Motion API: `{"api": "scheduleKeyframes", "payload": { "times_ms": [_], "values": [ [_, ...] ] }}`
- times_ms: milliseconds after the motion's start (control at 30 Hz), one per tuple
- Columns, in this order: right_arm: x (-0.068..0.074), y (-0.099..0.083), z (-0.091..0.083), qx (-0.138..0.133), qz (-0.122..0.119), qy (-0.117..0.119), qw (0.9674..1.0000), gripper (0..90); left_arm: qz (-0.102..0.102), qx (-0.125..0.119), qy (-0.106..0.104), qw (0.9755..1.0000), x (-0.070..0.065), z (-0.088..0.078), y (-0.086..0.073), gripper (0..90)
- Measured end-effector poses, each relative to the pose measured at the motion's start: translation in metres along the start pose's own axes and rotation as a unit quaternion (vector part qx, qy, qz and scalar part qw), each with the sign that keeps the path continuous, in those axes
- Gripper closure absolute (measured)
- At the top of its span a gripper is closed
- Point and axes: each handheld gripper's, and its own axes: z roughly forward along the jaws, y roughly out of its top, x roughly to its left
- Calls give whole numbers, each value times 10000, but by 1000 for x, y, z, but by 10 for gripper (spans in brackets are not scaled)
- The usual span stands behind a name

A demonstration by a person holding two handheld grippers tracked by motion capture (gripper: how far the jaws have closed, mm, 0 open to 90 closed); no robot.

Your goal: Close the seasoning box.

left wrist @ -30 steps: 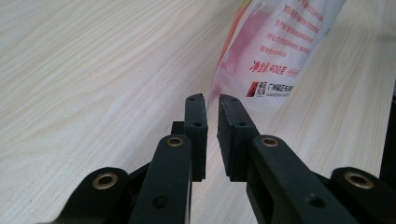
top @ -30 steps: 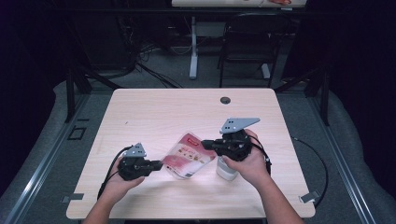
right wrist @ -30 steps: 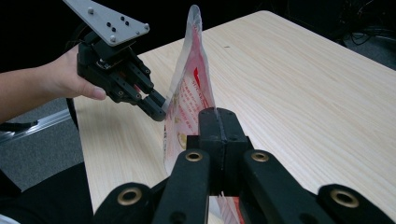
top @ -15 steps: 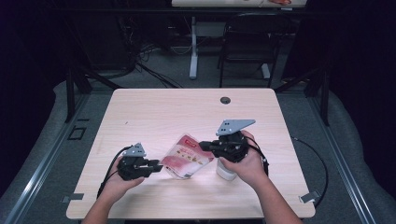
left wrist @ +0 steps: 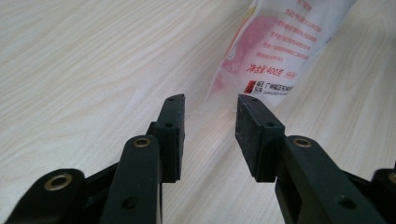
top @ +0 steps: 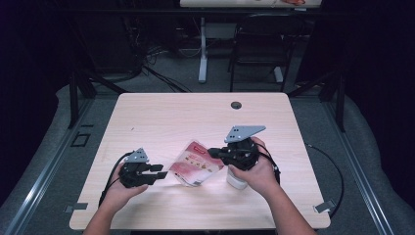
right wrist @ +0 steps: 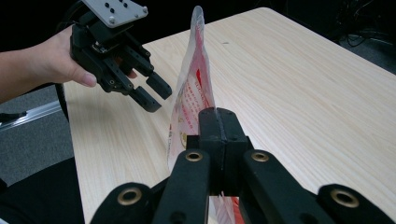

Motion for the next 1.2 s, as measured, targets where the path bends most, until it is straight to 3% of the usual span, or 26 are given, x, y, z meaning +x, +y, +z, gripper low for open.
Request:
{"api": "scheduleKeyframes", "payload": {
  "times_ms": [433, 1200],
  "values": [
    [7, 7, 5, 93, -155, -108, 9998, 900, 99, -98, -18, 9999, -3, -7, 5, 620],
    [21, 26, 24, 226, -327, 103, 9992, 896, 157, -259, -51, 9995, -6, -18, 9, 574]
  ]
}}
